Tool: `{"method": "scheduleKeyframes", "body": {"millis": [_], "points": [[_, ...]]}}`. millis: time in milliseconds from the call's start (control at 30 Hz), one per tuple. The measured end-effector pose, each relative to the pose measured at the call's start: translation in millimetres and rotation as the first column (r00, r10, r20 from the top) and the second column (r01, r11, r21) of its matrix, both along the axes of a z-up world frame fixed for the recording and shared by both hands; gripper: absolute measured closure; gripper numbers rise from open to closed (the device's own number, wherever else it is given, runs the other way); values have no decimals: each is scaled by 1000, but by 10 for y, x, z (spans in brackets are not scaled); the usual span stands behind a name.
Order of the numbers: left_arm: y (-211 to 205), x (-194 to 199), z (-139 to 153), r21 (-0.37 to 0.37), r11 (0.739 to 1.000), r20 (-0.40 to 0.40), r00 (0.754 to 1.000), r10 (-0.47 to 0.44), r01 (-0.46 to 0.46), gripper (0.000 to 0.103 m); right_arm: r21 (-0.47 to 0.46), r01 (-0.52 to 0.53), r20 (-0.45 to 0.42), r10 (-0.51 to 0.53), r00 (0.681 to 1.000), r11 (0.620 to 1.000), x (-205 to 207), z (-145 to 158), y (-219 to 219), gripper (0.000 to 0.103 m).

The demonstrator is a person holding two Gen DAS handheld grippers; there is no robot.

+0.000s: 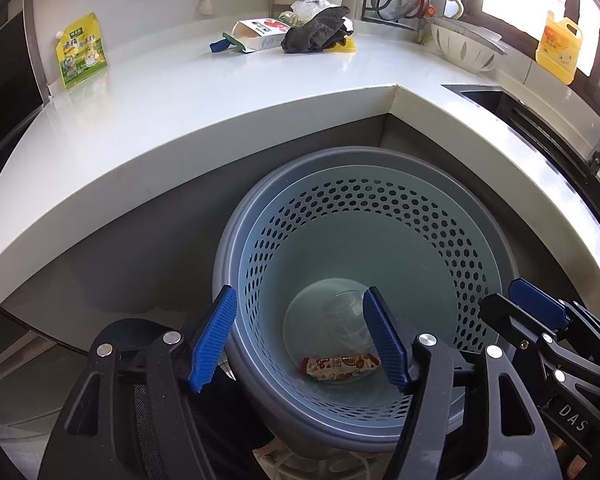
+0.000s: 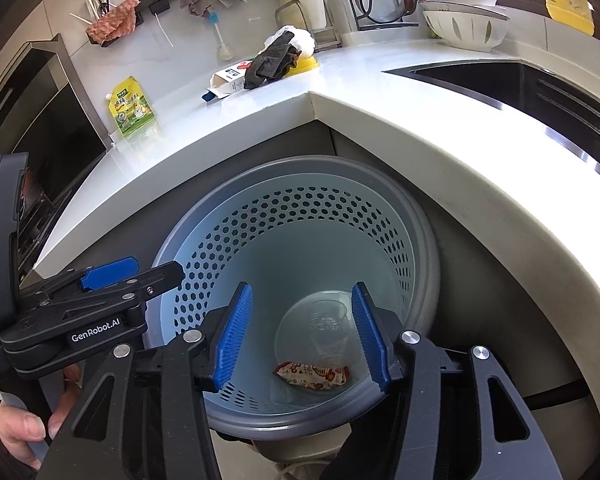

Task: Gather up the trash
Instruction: 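Move both grippers back to the counter toward the dark grey cloth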

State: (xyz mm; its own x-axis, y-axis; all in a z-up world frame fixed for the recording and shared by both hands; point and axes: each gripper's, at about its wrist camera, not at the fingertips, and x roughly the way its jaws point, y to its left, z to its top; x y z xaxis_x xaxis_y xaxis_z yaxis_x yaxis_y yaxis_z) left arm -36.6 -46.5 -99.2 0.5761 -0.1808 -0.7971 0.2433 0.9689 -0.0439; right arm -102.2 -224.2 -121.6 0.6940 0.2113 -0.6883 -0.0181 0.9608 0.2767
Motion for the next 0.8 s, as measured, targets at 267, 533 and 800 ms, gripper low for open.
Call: {"method": "scheduleKeyframes", "body": {"millis": [267,533,800], "points": [[64,68,8,-19,1000,5,1000,18,-18,27,-5,-5,30,5,1000,1000,9,72,-6,44],[243,168,222,-39,997,78,995,64,-61,18,-23,9,85,-7,996,1000,89,270,-45,41],[419,516,706,-95,991,194,975,106,-89,11,-48,33,188,-24,982,998,392,743,-44,34]]}}
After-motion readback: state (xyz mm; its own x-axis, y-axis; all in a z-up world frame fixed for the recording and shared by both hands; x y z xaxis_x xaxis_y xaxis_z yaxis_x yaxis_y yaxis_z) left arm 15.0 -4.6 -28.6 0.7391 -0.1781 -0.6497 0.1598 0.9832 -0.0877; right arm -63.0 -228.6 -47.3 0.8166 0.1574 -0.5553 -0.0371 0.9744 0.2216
